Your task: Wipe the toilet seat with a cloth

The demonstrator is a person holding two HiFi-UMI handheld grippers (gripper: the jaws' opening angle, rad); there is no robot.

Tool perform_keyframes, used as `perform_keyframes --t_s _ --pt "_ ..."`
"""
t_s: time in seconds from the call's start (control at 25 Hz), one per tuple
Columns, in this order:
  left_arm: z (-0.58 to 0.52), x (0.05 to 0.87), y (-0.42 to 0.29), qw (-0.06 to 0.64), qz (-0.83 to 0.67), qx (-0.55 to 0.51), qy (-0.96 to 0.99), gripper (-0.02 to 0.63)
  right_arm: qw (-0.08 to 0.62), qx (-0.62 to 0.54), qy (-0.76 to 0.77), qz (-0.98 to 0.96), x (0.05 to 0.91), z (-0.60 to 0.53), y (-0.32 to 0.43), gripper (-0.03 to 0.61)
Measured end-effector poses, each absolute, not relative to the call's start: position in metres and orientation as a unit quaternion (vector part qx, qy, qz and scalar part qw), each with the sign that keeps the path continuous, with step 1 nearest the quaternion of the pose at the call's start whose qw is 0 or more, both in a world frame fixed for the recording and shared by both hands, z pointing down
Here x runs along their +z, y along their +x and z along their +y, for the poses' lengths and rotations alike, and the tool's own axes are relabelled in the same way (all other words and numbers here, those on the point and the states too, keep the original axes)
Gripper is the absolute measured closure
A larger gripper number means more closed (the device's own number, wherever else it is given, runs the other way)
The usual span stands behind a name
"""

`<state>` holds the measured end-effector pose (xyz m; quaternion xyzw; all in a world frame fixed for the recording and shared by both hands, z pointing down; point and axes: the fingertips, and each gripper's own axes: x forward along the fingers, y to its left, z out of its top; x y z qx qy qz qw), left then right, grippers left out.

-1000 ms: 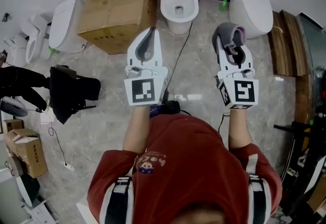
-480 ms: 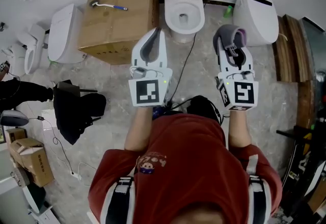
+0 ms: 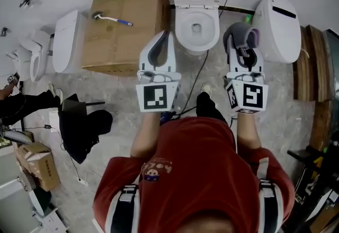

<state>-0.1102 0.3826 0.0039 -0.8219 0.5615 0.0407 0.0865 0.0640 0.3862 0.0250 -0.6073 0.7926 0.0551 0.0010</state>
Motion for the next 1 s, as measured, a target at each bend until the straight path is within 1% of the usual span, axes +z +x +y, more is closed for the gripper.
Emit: perform_keyframes --t_s 0.12,0.28,0.52,0.8,1.0 --pt "0.325 0.005 -0.09 0.078 0.571 0.038 -0.816 0.597 -0.001 0.051 -0.598 0.8 0.024 0.329 0.081 0.489" --pt "0.253 -0.005 -0.064 0.087 0.58 0.037 -0.809 0.597 -0.005 0.039 -0.591 0.806 0.028 0.255 0.108 0.489" --pt "0.181 -0.007 -0.048 0.099 0.586 0.036 -0.803 0.597 0.002 0.037 -0.586 0.809 0.028 0.18 0.121 0.489" --pt "0.095 0.021 -0.06 0.089 0.569 0.033 -0.817 0.597 -0.018 0.044 -0.592 0.804 0.041 0.11 0.101 0.489" --pt "0.039 0.031 -0.075 0.084 0.545 0.05 -0.833 0.597 -0.041 0.035 -0.613 0.788 0.057 0.059 0.088 0.489"
